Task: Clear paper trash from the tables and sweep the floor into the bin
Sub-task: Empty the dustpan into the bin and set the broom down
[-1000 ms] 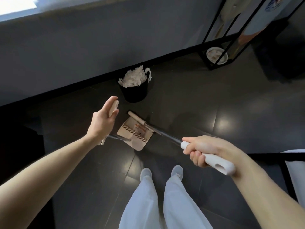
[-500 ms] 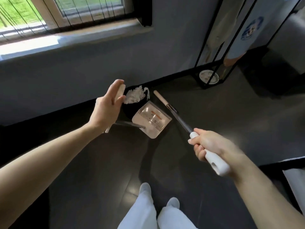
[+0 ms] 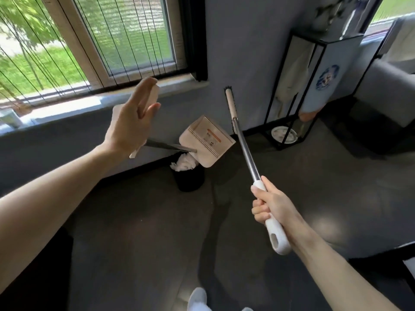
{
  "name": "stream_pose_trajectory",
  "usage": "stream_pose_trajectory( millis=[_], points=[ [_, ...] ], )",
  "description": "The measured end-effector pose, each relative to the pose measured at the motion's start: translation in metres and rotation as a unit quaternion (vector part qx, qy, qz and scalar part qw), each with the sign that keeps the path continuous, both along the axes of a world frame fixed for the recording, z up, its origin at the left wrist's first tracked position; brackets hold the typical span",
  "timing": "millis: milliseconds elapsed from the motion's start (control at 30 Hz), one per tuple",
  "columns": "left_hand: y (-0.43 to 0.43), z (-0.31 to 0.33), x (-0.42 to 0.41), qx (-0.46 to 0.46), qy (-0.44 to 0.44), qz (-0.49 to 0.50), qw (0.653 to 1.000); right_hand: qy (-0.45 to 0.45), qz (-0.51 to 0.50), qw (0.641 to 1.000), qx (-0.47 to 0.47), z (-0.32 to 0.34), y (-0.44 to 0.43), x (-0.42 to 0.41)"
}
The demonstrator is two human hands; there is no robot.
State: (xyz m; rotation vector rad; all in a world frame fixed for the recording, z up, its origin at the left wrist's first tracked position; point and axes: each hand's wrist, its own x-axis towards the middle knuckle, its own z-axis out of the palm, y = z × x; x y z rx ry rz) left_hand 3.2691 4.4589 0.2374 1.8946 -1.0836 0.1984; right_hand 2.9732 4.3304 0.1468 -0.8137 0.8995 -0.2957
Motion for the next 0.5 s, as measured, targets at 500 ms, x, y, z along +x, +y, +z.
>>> stream_pose_trajectory(
  millis=[500],
  points=[
    [0.023,-0.047,0.056,0.279,-0.388,-0.163,0.863,-0.049,-0.042,0.995,0.08,-0.001,0.003,0.013]
  ],
)
